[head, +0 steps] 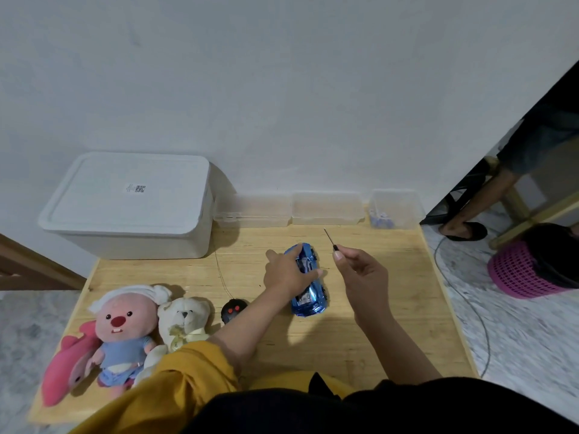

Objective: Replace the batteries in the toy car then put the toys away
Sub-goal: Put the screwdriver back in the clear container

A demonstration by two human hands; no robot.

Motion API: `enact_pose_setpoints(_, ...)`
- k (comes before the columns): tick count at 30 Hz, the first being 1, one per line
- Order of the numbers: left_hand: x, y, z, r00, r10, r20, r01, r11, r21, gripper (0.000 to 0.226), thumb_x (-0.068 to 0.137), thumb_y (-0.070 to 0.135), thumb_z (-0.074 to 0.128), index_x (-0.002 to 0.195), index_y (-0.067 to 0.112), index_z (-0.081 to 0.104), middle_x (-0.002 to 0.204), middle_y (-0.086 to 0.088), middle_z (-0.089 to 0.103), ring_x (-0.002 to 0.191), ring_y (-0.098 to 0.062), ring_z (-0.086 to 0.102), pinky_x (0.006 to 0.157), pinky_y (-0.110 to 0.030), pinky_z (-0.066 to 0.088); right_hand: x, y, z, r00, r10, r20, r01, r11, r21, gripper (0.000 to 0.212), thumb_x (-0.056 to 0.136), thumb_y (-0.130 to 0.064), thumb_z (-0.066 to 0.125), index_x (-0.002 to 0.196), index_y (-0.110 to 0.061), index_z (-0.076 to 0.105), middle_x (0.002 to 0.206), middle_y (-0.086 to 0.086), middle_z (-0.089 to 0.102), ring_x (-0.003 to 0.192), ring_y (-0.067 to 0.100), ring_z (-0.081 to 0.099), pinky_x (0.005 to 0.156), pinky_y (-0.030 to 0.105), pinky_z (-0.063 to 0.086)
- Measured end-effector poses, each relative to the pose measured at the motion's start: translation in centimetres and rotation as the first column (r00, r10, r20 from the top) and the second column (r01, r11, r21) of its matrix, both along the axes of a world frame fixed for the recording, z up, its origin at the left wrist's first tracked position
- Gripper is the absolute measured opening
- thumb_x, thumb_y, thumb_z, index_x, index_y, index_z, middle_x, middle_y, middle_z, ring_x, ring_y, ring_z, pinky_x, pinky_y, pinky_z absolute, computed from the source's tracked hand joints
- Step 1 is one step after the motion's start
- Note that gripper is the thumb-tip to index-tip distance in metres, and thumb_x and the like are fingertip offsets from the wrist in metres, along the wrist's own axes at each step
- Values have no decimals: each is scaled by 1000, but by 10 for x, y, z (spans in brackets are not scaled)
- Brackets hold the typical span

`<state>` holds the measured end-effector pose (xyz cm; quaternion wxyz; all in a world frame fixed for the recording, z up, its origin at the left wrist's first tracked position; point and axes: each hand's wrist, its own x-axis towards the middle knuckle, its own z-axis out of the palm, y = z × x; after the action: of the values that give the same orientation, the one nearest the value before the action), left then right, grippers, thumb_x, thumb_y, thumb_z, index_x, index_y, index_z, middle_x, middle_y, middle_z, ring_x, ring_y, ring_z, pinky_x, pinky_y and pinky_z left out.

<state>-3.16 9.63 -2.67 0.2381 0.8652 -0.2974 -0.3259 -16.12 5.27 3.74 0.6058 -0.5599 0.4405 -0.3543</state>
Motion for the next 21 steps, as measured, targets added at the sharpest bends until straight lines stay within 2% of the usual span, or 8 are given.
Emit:
enact_pose_setpoints(3, -1, -1, -7, 1000, -14, -14, 14, 1000, 1, 81, 74, 61, 67, 143, 33, 35, 130, -11, 33, 114, -32, 50, 92, -39, 49, 0, -1, 0, 1000, -3, -11, 3, 1000, -7, 15, 83, -8, 68, 84, -23, 70, 96, 0, 72, 94, 12, 67, 78, 19, 51)
enact_pose_setpoints(10, -6, 7, -16, 999, 18, -32, -21, 997, -80, 75, 78, 57, 64, 143, 29, 38, 125, -13, 38, 118, -32, 43, 95, -40, 46, -1, 0, -5, 999, 16, -40, -17, 999, -33, 12, 84, -9, 67, 86, -20, 71, 91, 1, 73, 87, 9, 67, 70, 12, 52)
enact_pose_setpoints(15, 1, 12, -15, 985, 171, -26, -173, 964, -204, 64, 82, 46, 65, 137, 21, 43, 126, -11, 38, 124, -27, 38, 96, -37, 43, 12, -4, -10, 994, 36, -103, -45, 995, -85, 16, 87, -10, 64, 80, -22, 69, 80, -5, 71, 72, -4, 62, 64, 10, 48)
enact_pose_setpoints(18, 15, 13, -8, 959, 285, 14, -268, 918, -291, 61, 83, 38, 65, 135, 17, 42, 130, -11, 33, 126, -26, 31, 93, -29, 37, 29, -11, -15, 982, 69, -177, -90, 990, -112, 11, 90, -15, 60, 82, -21, 67, 80, -5, 68, 74, 3, 61, 68, 13, 45)
enact_pose_setpoints(21, 34, 10, -3, 916, 384, 116, -339, 896, -285, 62, 83, 34, 65, 136, 15, 39, 132, -13, 31, 126, -29, 28, 85, -27, 33, 53, -20, -17, 954, 159, -254, -193, 974, -115, 9, 92, -19, 57, 87, -19, 64, 82, -9, 64, 77, 2, 59, 68, 9, 43)
